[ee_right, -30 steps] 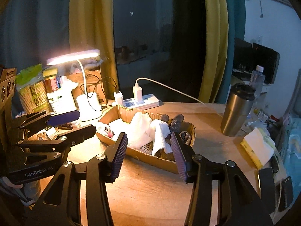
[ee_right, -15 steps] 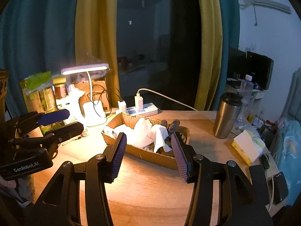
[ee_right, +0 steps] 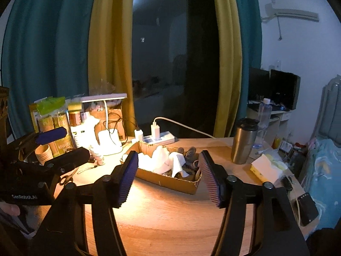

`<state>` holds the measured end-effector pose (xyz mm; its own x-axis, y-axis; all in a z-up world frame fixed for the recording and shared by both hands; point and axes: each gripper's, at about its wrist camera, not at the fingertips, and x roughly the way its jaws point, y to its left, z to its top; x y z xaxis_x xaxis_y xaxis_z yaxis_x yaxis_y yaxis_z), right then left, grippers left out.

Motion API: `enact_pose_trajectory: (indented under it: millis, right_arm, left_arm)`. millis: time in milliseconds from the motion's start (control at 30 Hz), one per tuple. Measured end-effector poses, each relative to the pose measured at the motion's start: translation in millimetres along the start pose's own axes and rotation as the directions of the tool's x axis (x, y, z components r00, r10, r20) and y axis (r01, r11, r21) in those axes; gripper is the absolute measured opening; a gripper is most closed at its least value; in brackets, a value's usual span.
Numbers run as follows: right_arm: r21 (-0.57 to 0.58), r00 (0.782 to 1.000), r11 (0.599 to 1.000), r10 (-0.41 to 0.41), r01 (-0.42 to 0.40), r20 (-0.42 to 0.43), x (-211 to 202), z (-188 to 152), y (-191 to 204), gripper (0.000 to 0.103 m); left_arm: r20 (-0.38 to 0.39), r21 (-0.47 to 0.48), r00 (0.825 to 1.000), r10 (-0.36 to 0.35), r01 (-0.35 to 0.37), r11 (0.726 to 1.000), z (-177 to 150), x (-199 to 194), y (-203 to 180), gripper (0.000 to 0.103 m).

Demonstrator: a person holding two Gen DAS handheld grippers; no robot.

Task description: Organize soft objects

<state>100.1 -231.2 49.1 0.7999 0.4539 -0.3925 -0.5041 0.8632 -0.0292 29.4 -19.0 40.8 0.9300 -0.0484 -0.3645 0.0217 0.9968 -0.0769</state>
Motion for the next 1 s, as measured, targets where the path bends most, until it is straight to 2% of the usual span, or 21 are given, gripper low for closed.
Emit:
enact_pose_trajectory:
  millis: [167,233,267,567,1000]
  right_arm:
    - [-0.001,0.999,1.0,-0.026,0.026,0.045,-26,5,0,0.072]
    - [-0.007,0.998,0.999,-0.037,0.037,0.059,-35,9,2,0.081]
    - [-0.011,0.997,0.999,-0.04,0.041,0.066,-39,11,3,0.082]
    - [-0.011,0.99,0.997,-0.069,0.071,0.126,-68,24,1,0.082]
    - [-0.009,0.985,0.996,-0.09,0.092,0.15,-79,33,-1,0.082]
  left_arm:
    - [0.016,0.001,1.0,0.003,-0.003,1.0,7,-16,-6,0.095]
    - [0.029,0.015,1.0,0.006,-0.006,1.0,10,-22,-11,0.095]
    - [0.035,0.018,0.999,0.009,-0.01,1.0,11,-24,-13,0.095]
    - [0.128,0.043,0.991,0.036,-0.042,0.998,28,-51,-24,0.095]
    - [0.181,0.028,0.982,0.051,-0.057,0.998,42,-70,-23,0.095]
